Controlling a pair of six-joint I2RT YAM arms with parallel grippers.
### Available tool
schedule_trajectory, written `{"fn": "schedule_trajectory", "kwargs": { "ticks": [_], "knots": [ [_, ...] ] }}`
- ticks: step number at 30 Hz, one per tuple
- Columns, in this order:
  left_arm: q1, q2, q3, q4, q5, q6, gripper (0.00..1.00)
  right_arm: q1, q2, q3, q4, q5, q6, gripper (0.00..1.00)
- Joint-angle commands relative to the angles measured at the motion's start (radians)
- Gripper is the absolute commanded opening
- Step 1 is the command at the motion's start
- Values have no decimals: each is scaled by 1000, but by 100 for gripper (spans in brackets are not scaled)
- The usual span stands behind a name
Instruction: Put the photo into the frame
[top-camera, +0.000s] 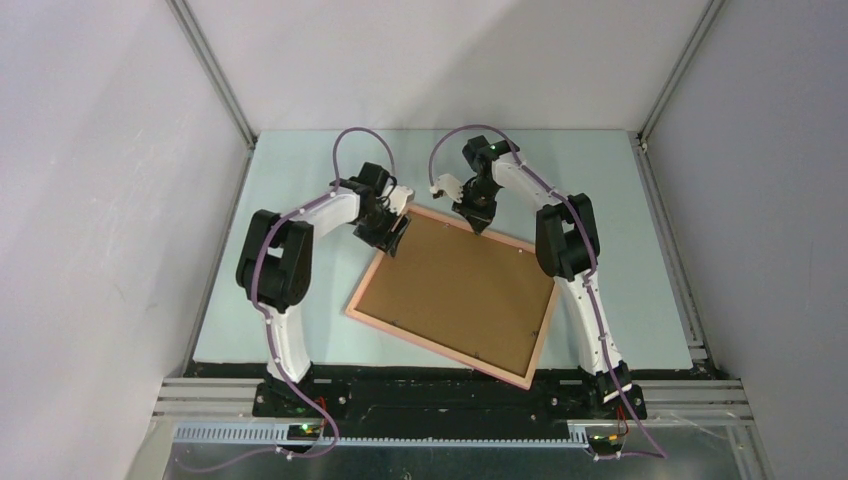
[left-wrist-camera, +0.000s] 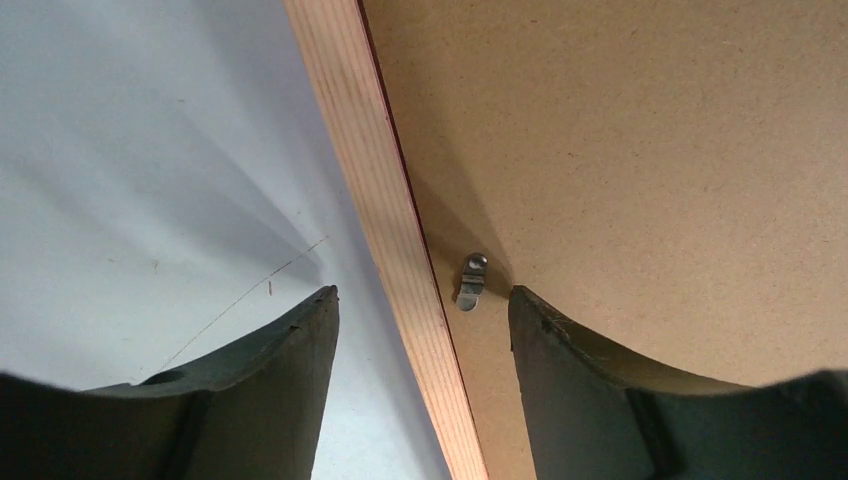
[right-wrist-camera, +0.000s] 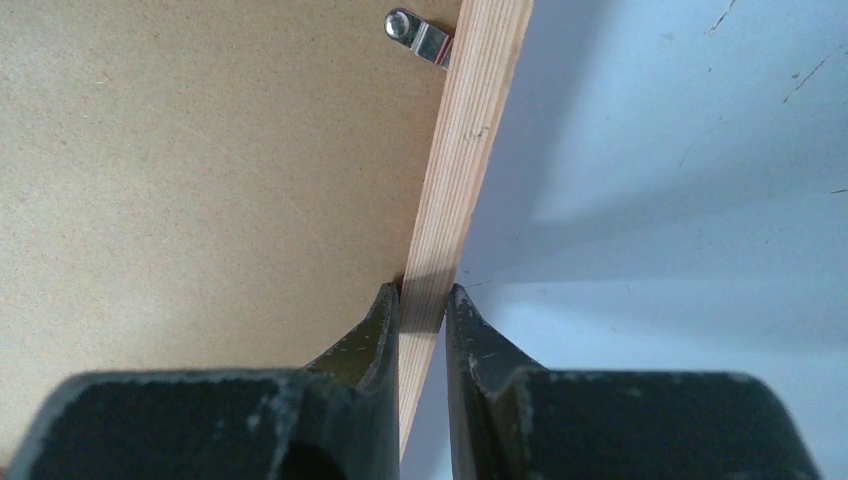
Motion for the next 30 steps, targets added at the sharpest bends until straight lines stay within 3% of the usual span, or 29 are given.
{"fn": "schedule_trajectory", "kwargs": {
  "ticks": [1,30],
  "knots": [
    [3,12,2,0,18,31,66,13,6,-27,70,-30,-47,0],
    [8,56,82,-11,4,41,37,21,-2,-65,73,-31,-29,0]
  ]
}}
